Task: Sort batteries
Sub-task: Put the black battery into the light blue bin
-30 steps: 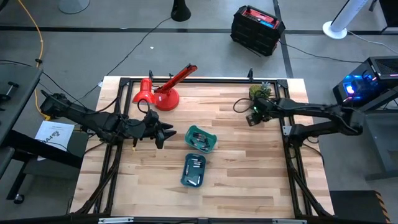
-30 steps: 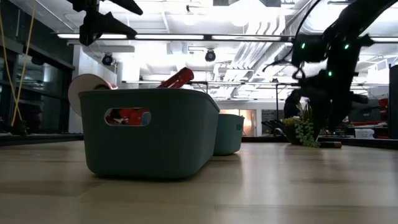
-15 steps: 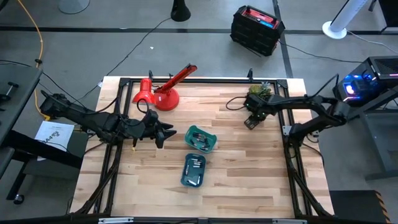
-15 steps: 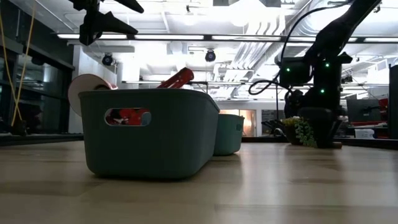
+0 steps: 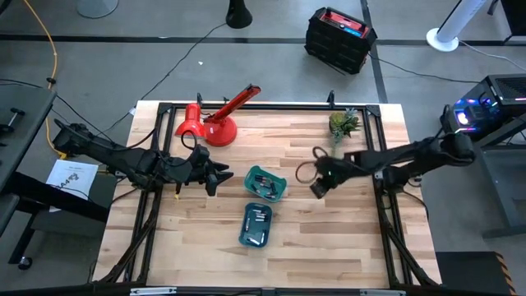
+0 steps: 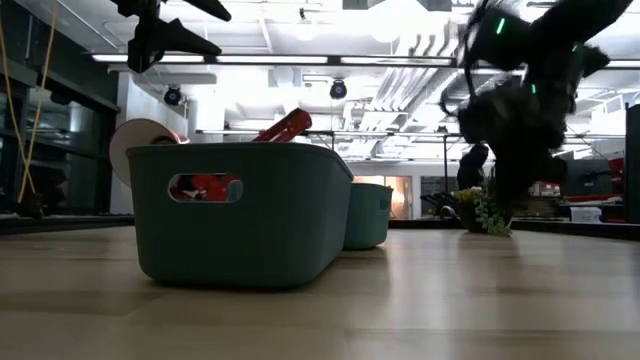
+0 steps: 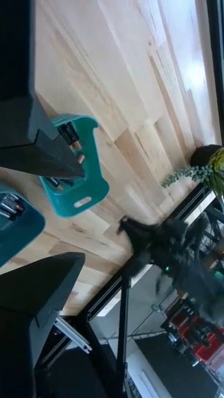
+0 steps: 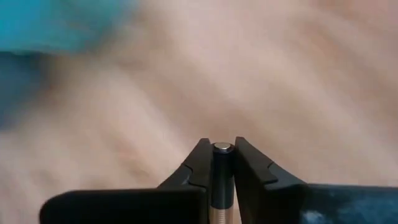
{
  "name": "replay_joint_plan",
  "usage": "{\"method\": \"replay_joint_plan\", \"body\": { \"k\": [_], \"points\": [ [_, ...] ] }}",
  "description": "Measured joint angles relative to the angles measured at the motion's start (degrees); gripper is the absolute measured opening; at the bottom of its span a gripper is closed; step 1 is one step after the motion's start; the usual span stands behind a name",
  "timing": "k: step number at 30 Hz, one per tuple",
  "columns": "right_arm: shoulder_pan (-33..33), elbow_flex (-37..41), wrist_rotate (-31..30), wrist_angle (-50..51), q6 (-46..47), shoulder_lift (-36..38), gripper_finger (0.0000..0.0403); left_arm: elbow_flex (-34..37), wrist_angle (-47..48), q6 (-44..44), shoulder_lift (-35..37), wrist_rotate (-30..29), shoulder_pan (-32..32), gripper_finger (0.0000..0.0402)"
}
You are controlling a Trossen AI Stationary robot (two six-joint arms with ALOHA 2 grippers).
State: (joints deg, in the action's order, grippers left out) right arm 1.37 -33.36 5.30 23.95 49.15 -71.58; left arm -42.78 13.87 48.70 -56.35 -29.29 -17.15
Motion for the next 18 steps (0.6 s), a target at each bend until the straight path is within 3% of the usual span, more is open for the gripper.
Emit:
{"method": "replay_joint_plan", "body": {
  "k": [4,8,14,18],
  "points": [
    [-6.1,-0.1,-8.0,-19.9,8.6,-1.1,0.0021,0.0,-0.1,-0.8,0.0,-0.1,0.0,0.0197],
    [-7.9,-1.8,-14.5,-37.8,9.6,-5.6,0.0021,0.0,0.0,-2.0,0.0,-0.1,0.0,0.0197],
    [-7.8,-12.1,-15.6,-36.7,4.9,-17.2,0.0030,0.0,0.6,-3.4,0.0,0.1,0.0,0.0197],
    [-7.8,-20.4,-15.5,-31.5,3.1,-23.9,0.0100,0.0,3.1,-1.9,0.0,1.9,-0.4,0.0197]
  ]
}}
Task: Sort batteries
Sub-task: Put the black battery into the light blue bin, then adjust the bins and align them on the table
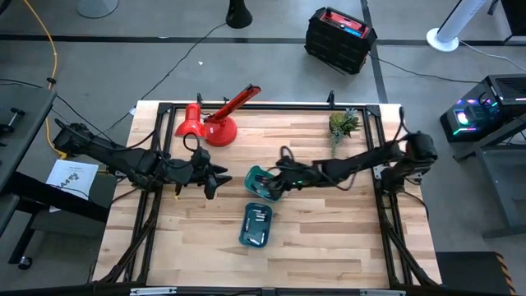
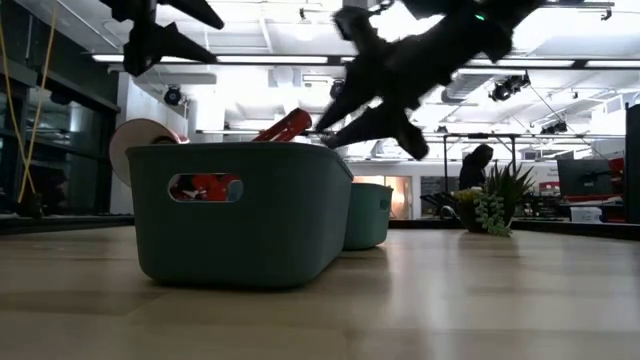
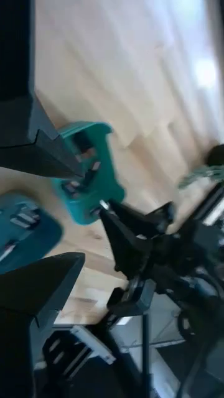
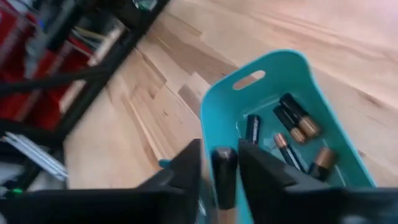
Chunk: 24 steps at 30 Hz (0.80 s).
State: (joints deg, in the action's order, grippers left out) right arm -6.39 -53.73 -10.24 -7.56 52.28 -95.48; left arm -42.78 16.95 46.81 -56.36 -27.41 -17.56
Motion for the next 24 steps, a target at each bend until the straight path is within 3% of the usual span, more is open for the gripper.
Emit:
{"method": "replay_joint_plan", "body": {
  "k": [6,11,14,18,20,24],
  "points": [
    [0.6,-13.4,1.4,20.9,-12.0,-3.8,0.0207,0.0,2.3,3.1,-0.7,1.4,-3.0,0.0197],
    [2.0,-20.2,1.2,38.7,-17.0,-3.7,0.0223,0.0,2.9,5.7,-5.1,1.2,-6.9,0.0197],
    [2.4,-19.9,1.1,45.3,-19.0,-3.6,0.0185,2.1,-0.1,10.4,-9.9,0.7,-10.2,0.0196],
    [2.6,-16.7,1.5,47.0,-17.6,-3.6,0.0067,7.8,-8.5,22.2,-17.6,-0.9,-14.6,0.0165],
    [2.6,-16.2,4.2,43.5,-17.8,-3.6,0.0018,9.8,-12.3,29.2,-21.1,-2.2,-16.7,0.0125],
    [2.4,-16.3,6.4,36.1,-16.3,-3.6,0.0007,11.2,-18.1,36.5,-24.9,-4.2,-20.1,0.0020]
  ]
}}
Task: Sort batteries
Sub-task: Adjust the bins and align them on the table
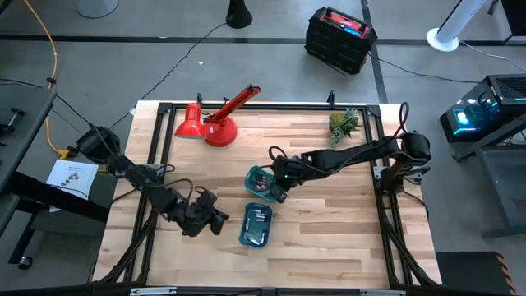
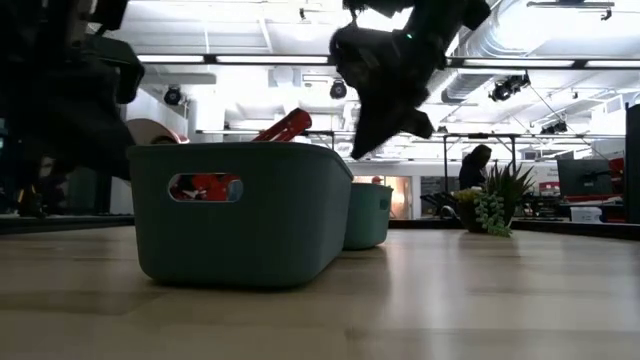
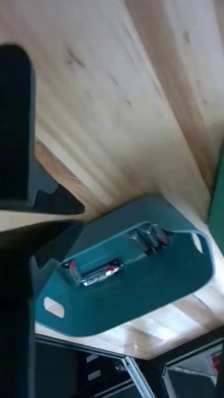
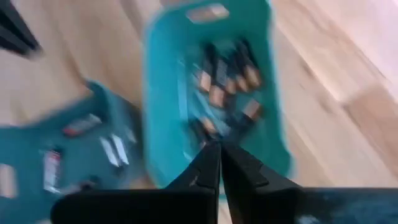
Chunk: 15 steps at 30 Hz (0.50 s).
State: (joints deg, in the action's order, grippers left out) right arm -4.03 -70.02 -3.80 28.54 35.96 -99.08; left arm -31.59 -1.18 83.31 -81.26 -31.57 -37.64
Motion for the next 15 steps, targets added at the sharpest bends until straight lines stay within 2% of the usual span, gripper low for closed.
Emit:
{"method": "replay_joint_plan", "body": {
  "k": [6,10,15],
  "points": [
    [1.9,-0.1,1.3,-6.5,1.5,-3.8,0.0001,0.1,4.4,3.1,-0.8,-1.1,-0.2,0.0003],
    [4.3,-0.1,3.4,-11.1,3.1,-7.9,0.0000,0.1,6.1,1.7,-0.3,-0.7,1.6,0.0003],
    [6.6,0.0,3.6,-9.2,4.1,-11.6,0.0000,0.0,5.5,-0.4,0.2,0.3,3.4,0.0001]
  ]
}}
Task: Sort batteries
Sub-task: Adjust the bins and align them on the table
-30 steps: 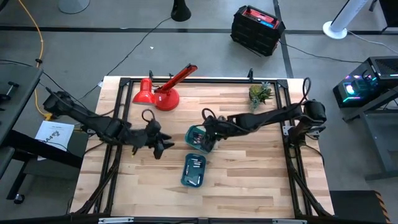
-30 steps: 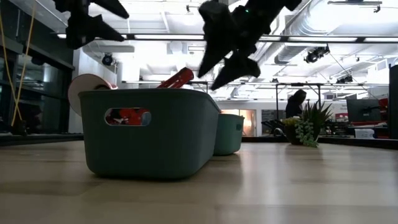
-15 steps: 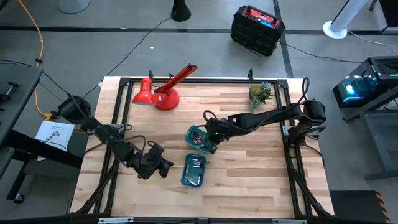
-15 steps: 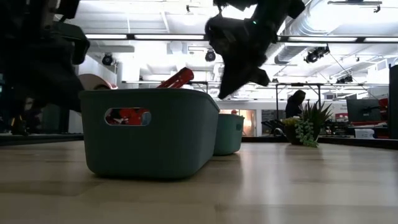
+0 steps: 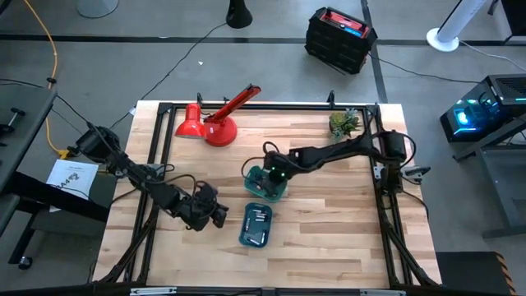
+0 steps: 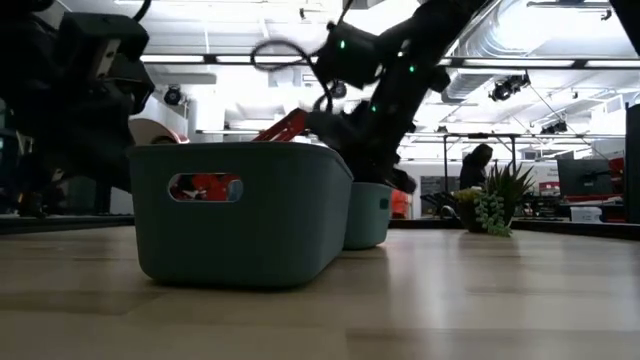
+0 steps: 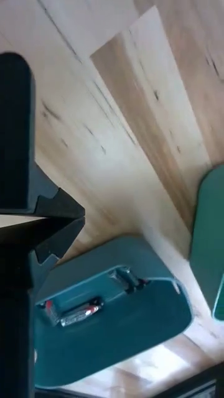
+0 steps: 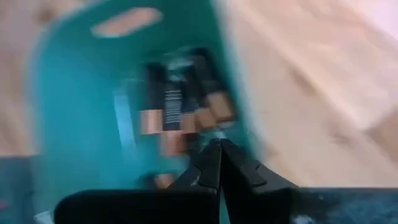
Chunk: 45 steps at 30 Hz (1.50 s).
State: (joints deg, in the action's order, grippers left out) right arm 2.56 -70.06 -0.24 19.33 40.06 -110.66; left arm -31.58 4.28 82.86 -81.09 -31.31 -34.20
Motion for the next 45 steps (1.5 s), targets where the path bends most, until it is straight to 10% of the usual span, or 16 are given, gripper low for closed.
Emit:
{"method": "replay_joint_plan", "body": {
  "k": [27,37,45],
  "points": [
    [-7.8,0.2,-4.8,31.5,1.5,10.0,0.0000,0.0,-5.6,-5.4,0.5,1.0,0.4,0.0000],
    [-19.0,0.0,-1.5,20.7,7.6,20.0,0.0000,0.0,-2.9,-12.2,0.6,11.1,-0.1,0.0000],
    [-27.0,0.1,5.1,2.2,10.2,6.9,0.0000,0.0,-2.5,-17.7,-1.2,11.7,1.2,0.0000]
  ]
}}
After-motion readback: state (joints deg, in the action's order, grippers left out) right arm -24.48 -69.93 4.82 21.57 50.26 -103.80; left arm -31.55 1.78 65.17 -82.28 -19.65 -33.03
